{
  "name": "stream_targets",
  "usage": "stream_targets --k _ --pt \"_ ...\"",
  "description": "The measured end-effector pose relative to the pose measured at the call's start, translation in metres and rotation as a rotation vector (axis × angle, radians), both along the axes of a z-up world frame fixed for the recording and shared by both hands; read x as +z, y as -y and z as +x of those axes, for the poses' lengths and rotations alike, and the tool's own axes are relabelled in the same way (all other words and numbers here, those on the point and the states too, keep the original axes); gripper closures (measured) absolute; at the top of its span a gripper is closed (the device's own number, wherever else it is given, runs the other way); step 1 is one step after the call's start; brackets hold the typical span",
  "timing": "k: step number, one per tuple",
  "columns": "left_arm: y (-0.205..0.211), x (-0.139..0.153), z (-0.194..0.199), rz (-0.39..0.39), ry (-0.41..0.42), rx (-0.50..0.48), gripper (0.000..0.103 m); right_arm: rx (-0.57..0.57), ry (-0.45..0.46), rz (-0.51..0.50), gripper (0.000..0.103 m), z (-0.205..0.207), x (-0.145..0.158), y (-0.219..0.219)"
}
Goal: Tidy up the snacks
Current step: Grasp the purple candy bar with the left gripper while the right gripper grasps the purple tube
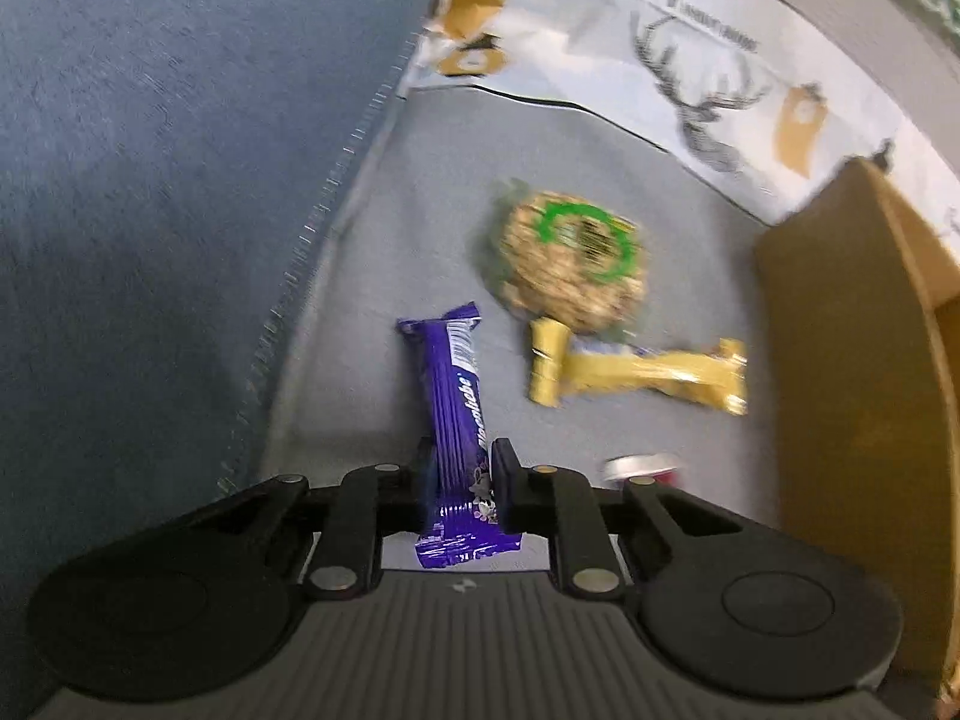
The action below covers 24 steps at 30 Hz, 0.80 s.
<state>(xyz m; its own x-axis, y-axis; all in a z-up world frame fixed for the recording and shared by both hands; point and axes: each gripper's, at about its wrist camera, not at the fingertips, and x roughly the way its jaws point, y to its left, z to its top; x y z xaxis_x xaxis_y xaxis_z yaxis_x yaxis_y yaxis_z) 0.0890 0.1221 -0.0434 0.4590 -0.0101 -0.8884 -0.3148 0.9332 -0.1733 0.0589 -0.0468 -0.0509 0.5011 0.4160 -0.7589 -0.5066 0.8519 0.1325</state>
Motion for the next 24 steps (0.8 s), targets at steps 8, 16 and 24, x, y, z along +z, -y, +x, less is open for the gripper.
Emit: stream_targets --k 8,16,24 --pt "0.013 -0.001 -0.001 0.028 -0.015 -0.046 0.057 0.078 0.004 -0.014 0.069 -0.026 0.005 0.0" --pt "0.014 -0.003 0.008 0.037 -0.025 -0.025 0.053 0.061 -0.003 0.011 0.063 -0.018 0.0 0.001" --pt "0.022 -0.012 0.022 0.087 -0.085 -0.035 0.052 0.038 -0.007 -0.011 0.062 -0.009 -0.008 -0.005"
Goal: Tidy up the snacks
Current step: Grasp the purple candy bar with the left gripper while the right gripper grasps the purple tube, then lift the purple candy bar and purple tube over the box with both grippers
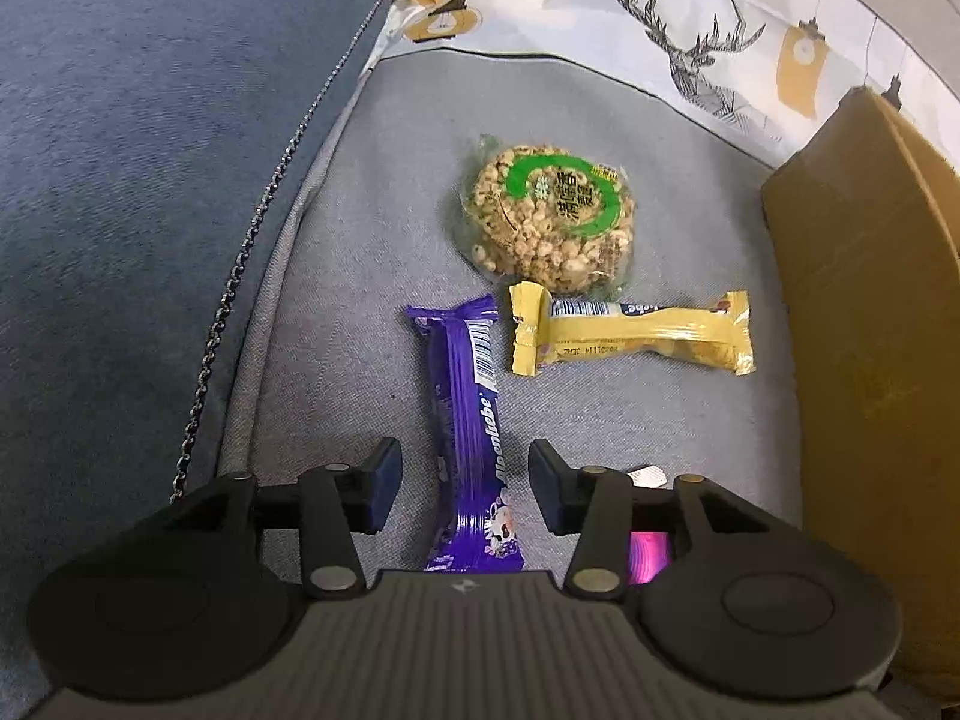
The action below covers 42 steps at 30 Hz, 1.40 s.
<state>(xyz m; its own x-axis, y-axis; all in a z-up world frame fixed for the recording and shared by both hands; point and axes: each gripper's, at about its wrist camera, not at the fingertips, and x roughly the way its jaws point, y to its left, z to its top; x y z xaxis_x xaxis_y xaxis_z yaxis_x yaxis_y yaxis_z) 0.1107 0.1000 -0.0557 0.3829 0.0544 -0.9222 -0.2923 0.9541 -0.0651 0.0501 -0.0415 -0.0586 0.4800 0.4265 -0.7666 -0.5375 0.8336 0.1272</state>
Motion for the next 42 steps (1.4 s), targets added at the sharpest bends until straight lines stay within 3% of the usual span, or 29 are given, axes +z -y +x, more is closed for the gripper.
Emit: stream_targets --k 2,7,11,12,27,33,36,42 --pt "0.002 -0.002 0.002 0.008 -0.003 -0.01 0.052 0.001 0.006 -0.005 0.062 0.001 -0.001 -0.001" --pt "0.01 -0.004 0.004 0.044 -0.008 -0.051 0.056 0.036 0.057 -0.047 0.078 -0.005 0.0 -0.006" --pt "0.01 -0.003 0.004 0.065 -0.003 -0.063 0.083 0.025 0.086 -0.042 0.081 -0.007 0.005 -0.004" --pt "0.009 -0.002 0.003 0.061 0.0 -0.055 0.085 0.016 0.094 -0.035 0.081 -0.007 0.007 -0.002" --pt "0.005 -0.003 0.003 0.041 -0.01 -0.047 0.083 -0.027 0.027 -0.042 0.075 0.004 0.0 0.002" --pt "0.005 -0.004 0.004 0.044 -0.008 -0.053 0.085 -0.02 0.037 -0.05 0.075 0.004 -0.001 0.0" --pt "0.004 -0.003 0.003 0.039 0.001 -0.052 0.087 -0.022 0.051 -0.051 0.08 0.002 0.0 0.0" --pt "0.003 0.012 -0.001 0.014 0.084 -0.021 0.088 -0.053 0.133 -0.005 0.084 -0.003 0.015 0.006"
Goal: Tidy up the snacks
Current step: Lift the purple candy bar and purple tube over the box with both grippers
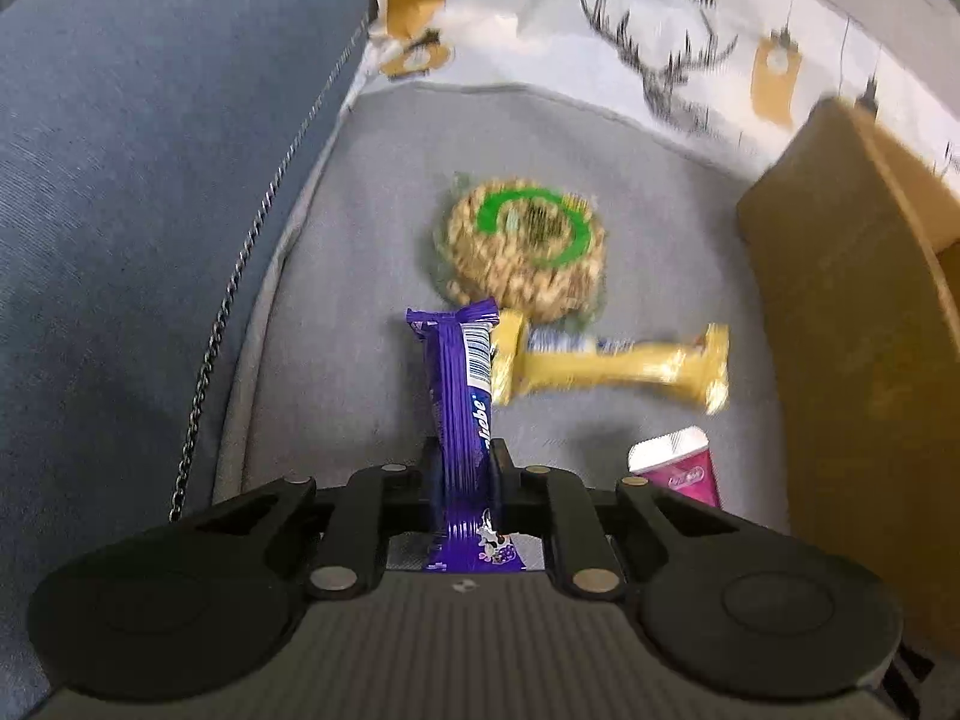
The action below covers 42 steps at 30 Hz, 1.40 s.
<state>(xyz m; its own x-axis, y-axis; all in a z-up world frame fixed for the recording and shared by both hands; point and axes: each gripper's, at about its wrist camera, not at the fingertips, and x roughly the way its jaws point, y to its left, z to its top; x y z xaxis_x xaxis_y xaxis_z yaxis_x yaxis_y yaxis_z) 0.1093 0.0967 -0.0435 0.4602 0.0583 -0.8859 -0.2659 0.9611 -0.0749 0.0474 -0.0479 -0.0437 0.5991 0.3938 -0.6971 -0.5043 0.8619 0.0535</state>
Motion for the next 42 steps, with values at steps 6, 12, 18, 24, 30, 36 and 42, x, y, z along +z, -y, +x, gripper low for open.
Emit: stream_targets --k 6,12,18,24,30,36,42 --pt "0.003 0.027 -0.014 -0.007 0.142 0.042 0.088 -0.012 0.077 0.049 0.084 -0.01 0.016 0.01" --pt "0.001 0.044 -0.03 -0.038 0.225 0.085 0.088 -0.048 0.14 0.101 0.084 -0.023 0.033 0.024" --pt "0.002 0.049 -0.035 -0.027 0.252 0.069 0.088 -0.058 0.159 0.119 0.084 -0.03 0.046 0.028" --pt "-0.001 0.049 -0.036 -0.031 0.269 0.067 0.088 -0.07 0.187 0.139 0.084 -0.029 0.057 0.034" --pt "0.006 0.058 -0.038 -0.002 0.331 0.045 0.088 -0.112 0.242 0.172 0.084 -0.025 0.075 0.054" --pt "0.032 0.076 -0.045 0.045 0.46 -0.03 0.088 -0.173 0.287 0.197 0.084 -0.023 0.089 0.084" --pt "0.074 0.093 -0.049 0.058 0.609 -0.159 0.088 -0.236 0.397 0.249 0.084 -0.019 0.125 0.135"
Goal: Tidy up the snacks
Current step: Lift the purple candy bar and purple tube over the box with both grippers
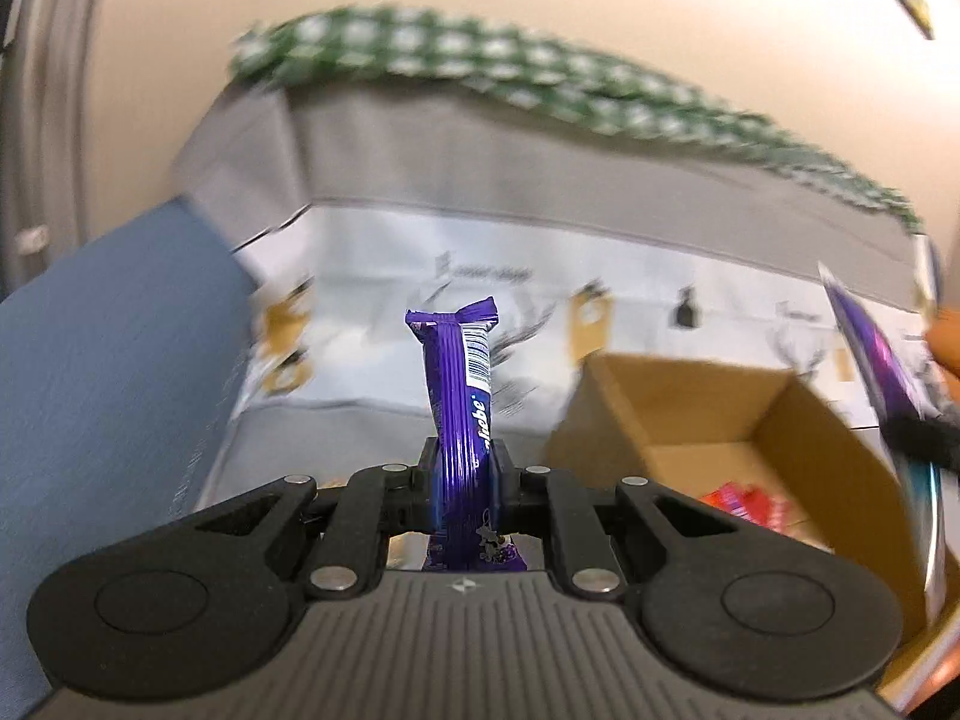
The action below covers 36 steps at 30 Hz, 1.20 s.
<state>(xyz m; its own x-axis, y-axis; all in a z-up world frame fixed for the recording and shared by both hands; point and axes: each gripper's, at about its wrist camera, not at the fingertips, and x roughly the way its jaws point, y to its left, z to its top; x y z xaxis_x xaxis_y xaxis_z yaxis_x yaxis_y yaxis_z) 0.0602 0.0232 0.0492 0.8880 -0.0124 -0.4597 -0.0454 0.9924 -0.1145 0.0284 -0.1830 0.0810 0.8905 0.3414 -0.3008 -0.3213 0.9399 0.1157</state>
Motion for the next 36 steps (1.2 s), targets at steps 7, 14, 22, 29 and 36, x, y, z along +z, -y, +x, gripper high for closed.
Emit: stream_targets --k 7,14,22,29,36 --pt "0.05 0.007 0.008 0.008 0.093 -0.112 0.088 -0.114 0.081 -0.02 0.084 0.032 0.024 0.072" --pt "0.092 0.006 0.025 -0.03 0.119 -0.193 0.088 -0.276 -0.036 0.019 0.084 0.05 -0.003 0.127" --pt "0.146 0.002 0.048 -0.017 0.143 -0.305 0.088 -0.307 -0.054 0.002 0.084 0.059 -0.012 0.139" --pt "0.167 -0.001 0.069 -0.007 0.142 -0.338 0.088 -0.317 -0.07 -0.016 0.084 0.064 -0.014 0.136" --pt "0.164 -0.002 0.082 -0.033 0.125 -0.32 0.088 -0.311 -0.082 -0.019 0.084 0.071 -0.015 0.13"
